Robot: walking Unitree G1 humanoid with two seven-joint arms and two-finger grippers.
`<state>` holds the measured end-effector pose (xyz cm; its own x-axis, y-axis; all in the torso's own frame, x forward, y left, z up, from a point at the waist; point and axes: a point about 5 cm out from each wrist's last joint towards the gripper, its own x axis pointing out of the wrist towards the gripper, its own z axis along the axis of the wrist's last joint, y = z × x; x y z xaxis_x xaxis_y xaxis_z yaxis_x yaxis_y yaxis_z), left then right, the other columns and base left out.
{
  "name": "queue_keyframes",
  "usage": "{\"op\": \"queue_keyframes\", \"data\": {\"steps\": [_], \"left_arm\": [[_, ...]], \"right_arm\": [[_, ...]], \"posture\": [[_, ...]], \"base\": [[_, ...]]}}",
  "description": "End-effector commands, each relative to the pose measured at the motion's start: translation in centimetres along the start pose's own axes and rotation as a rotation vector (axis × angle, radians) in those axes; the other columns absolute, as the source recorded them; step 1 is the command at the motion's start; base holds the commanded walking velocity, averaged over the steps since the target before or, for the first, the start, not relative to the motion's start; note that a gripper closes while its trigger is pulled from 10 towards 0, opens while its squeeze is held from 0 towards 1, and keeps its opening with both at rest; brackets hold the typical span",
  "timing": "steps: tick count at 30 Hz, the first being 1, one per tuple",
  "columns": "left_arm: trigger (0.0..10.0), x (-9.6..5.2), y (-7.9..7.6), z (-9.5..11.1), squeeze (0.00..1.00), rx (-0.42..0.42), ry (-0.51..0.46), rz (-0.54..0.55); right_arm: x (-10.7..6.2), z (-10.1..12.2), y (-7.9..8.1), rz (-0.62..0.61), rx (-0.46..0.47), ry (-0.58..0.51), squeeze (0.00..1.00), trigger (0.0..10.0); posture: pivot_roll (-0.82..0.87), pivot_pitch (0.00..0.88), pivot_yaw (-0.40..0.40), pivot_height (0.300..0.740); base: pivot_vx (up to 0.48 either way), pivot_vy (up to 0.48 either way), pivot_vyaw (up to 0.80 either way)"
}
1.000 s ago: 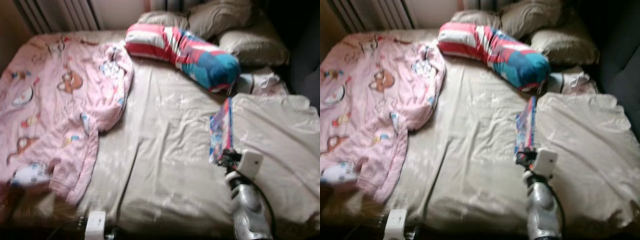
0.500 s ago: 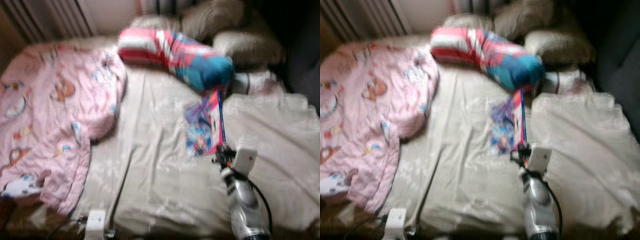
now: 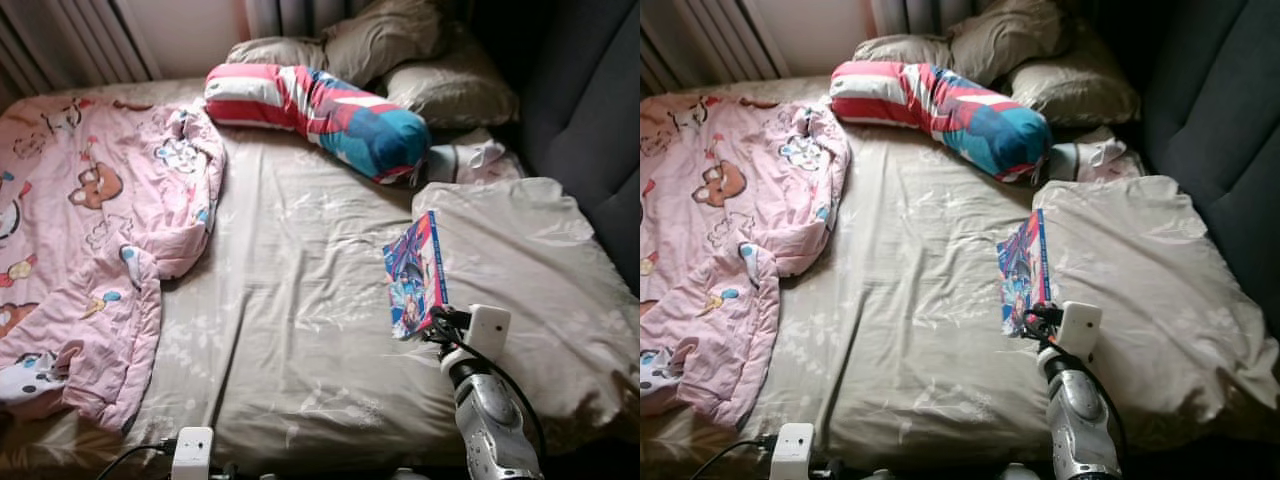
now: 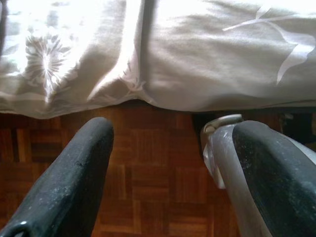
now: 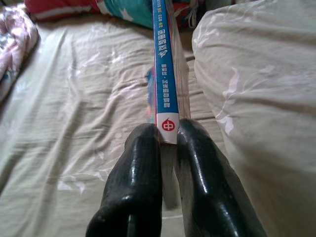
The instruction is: Clean up the room
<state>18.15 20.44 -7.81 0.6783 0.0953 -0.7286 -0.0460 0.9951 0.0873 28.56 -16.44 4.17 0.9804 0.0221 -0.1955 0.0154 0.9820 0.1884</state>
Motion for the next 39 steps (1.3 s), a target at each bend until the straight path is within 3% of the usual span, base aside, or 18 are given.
{"op": "queue_keyframes", "data": {"steps": [1, 19, 23, 31, 33, 39], "left_arm": [[10.0, -0.2, 0.1, -0.9, 0.0, 0.031, 0.037, -0.008], [10.0, -0.2, 0.4, -0.7, 0.0, 0.032, 0.039, 0.0], [10.0, -0.1, 0.3, -0.6, 0.0, 0.034, 0.033, -0.003], [10.0, -0.1, 0.4, -0.5, 0.0, 0.039, 0.03, -0.002], [10.0, -0.1, 0.4, -0.4, 0.0, 0.04, 0.027, -0.004], [10.0, 0.0, 0.5, -0.2, 0.0, 0.039, 0.019, -0.001]], "right_arm": [[0.1, 0.9, 0.4, 0.036, -0.032, -0.051, 0.0, 10.0], [-0.2, 0.3, 1.0, 0.168, -0.092, -0.008, 0.0, 10.0], [-0.2, -0.2, 0.9, 0.152, -0.041, 0.015, 0.0, 10.0], [-0.1, -0.4, 0.6, 0.108, -0.038, 0.024, 0.0, 10.0], [-0.4, -0.7, 1.4, 0.172, -0.082, 0.039, 0.0, 10.0], [-0.4, -0.8, 1.5, 0.181, -0.09, 0.034, 0.0, 10.0]], "posture": [[-0.11, 0.189, 0.058, 0.74], [-0.12, 0.188, 0.063, 0.74], [-0.12, 0.188, 0.066, 0.74], [-0.13, 0.188, 0.076, 0.74], [-0.12, 0.186, 0.079, 0.721], [-0.12, 0.184, 0.077, 0.682]], "base": [[0.0, 0.0, 0.0], [0.0, 0.0, 0.0], [0.0, 0.0, 0.0], [0.0, 0.0, 0.0], [0.0, 0.0, 0.0], [0.0, 0.0, 0.0]]}}
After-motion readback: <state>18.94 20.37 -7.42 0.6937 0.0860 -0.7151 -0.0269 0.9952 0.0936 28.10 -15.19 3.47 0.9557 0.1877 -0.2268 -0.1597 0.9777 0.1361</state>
